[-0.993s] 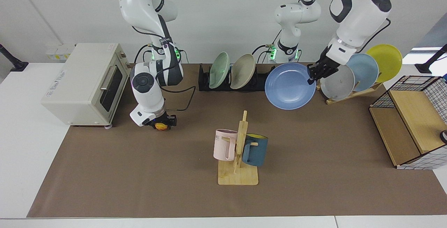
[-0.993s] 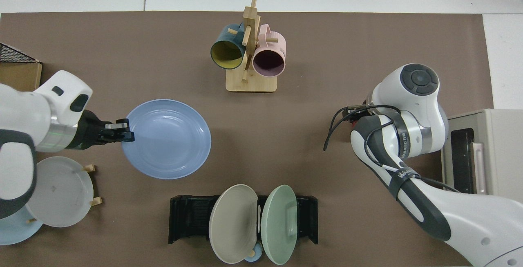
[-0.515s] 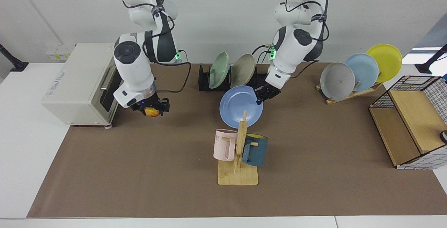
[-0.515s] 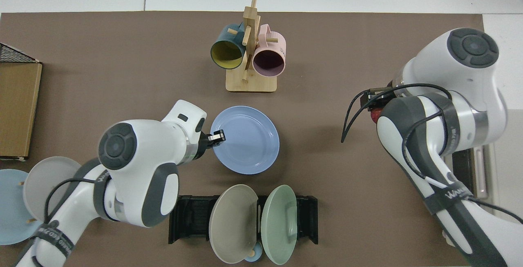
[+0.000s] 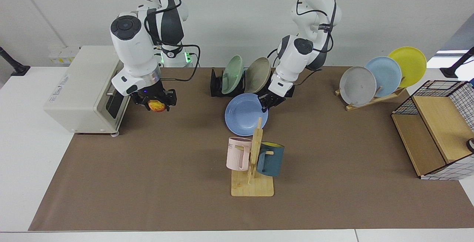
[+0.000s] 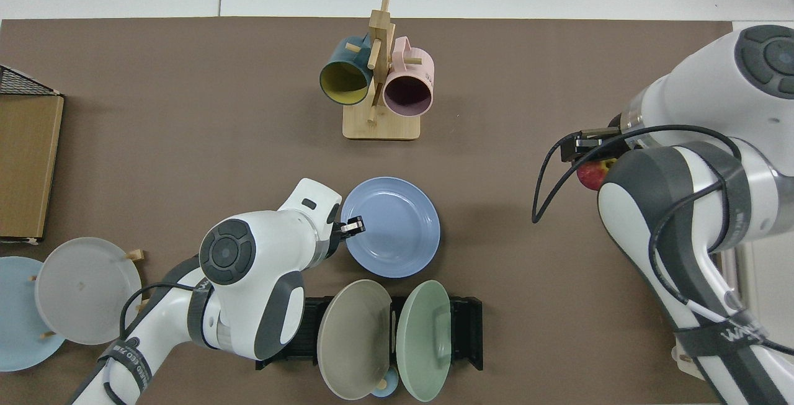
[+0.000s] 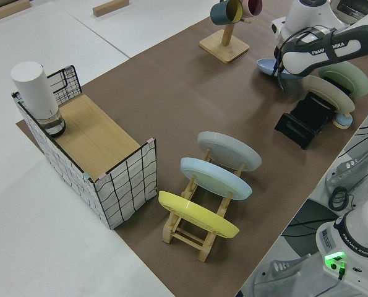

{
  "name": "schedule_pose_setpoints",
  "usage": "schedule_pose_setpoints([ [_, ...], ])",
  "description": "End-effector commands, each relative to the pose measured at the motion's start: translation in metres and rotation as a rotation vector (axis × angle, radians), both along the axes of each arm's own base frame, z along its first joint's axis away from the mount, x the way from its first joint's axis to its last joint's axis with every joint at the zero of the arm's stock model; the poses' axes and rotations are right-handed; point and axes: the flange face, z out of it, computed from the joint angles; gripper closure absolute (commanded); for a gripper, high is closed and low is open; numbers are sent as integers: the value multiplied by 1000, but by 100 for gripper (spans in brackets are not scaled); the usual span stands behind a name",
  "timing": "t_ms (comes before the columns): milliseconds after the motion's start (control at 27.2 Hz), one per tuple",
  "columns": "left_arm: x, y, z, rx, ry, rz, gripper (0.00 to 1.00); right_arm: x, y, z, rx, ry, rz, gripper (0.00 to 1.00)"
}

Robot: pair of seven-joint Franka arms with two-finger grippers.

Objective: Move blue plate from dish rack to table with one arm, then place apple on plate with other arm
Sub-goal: 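Set the blue plate on the table and open the left gripper, then carry the apple over the plate with the right gripper while the left gripper withdraws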

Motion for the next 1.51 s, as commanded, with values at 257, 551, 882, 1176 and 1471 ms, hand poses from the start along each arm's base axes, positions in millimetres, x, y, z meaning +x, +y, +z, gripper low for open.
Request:
schedule_pose_setpoints([
  [257,-5,0,-29,3,14,6,100,0,10,-9,37,-7,-8,100],
  [551,3,5,-24,22,27,-99,0,0,14,-13,46,-11,-6,100],
  [882,47,53,40,156,126,-178,0,-4,51,-20,48,-23,28,100],
  [1176,63,106,130,199,127,-155,0,-11,110,-42,52,-28,42,100],
  [1471,71,170,199,316,144,-177,0,-24,188,-78,64,-49,-64,100],
])
